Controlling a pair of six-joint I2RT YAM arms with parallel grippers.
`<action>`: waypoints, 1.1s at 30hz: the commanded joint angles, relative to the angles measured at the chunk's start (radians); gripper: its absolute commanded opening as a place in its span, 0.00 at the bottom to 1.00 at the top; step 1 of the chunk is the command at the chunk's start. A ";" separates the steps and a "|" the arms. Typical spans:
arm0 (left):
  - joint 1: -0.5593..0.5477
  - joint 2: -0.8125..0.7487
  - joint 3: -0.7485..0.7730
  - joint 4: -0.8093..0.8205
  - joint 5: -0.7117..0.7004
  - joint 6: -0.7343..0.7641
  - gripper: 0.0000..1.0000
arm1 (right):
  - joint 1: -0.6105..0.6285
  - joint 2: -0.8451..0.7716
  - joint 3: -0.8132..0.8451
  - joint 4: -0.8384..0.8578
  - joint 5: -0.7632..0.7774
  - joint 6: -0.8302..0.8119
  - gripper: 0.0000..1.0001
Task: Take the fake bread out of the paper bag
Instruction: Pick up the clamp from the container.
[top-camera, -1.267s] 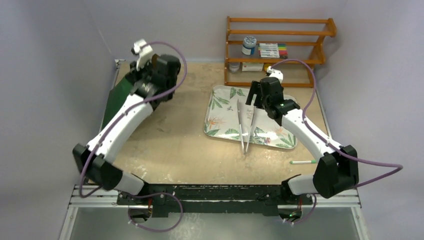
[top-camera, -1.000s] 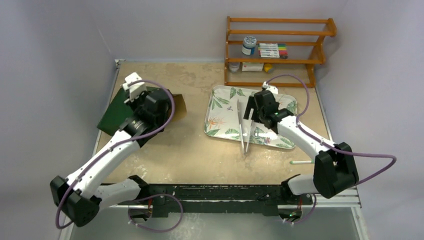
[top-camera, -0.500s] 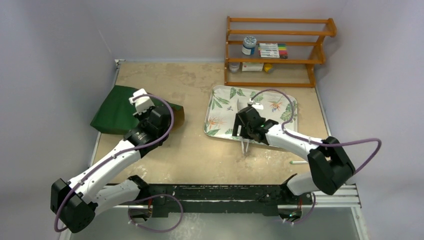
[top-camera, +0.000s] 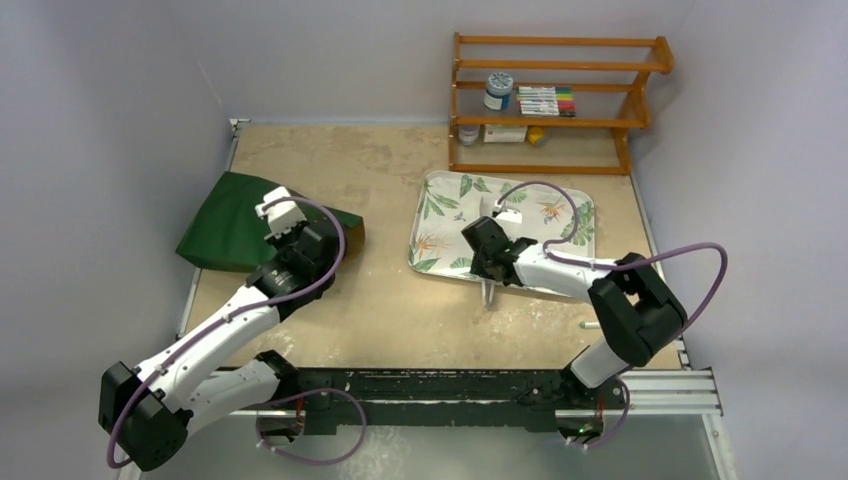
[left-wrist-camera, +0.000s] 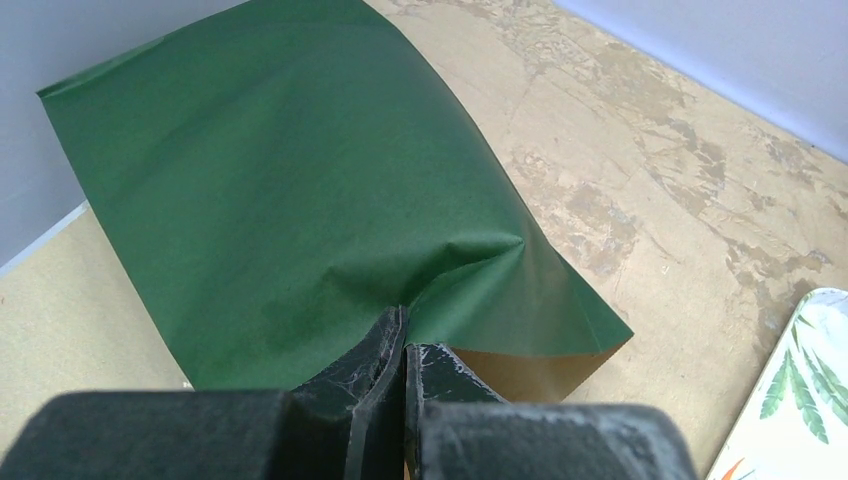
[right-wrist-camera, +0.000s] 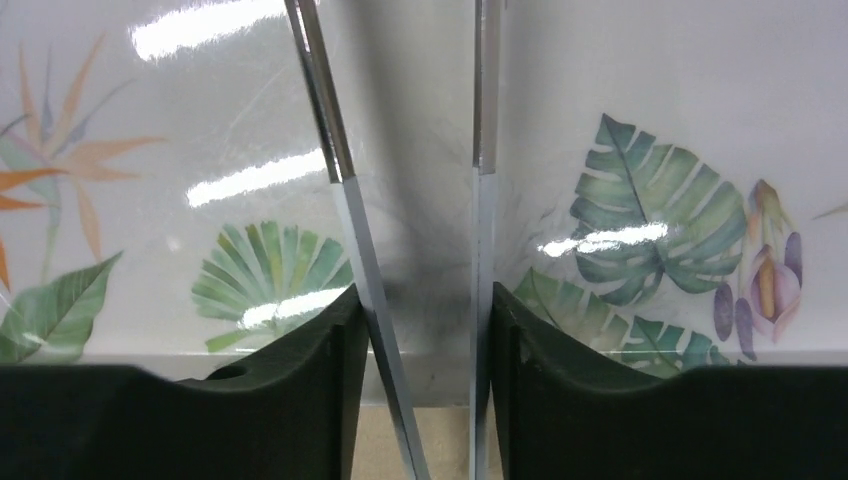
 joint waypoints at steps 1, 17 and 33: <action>-0.001 -0.018 -0.018 0.001 -0.041 -0.016 0.00 | 0.005 0.015 0.059 -0.007 0.082 0.006 0.41; -0.001 0.006 -0.060 -0.058 0.029 -0.116 0.00 | 0.147 -0.120 0.110 -0.113 0.131 -0.063 0.37; -0.036 -0.172 -0.069 -0.182 0.249 -0.244 0.16 | 0.332 -0.280 0.060 -0.189 0.124 -0.035 0.38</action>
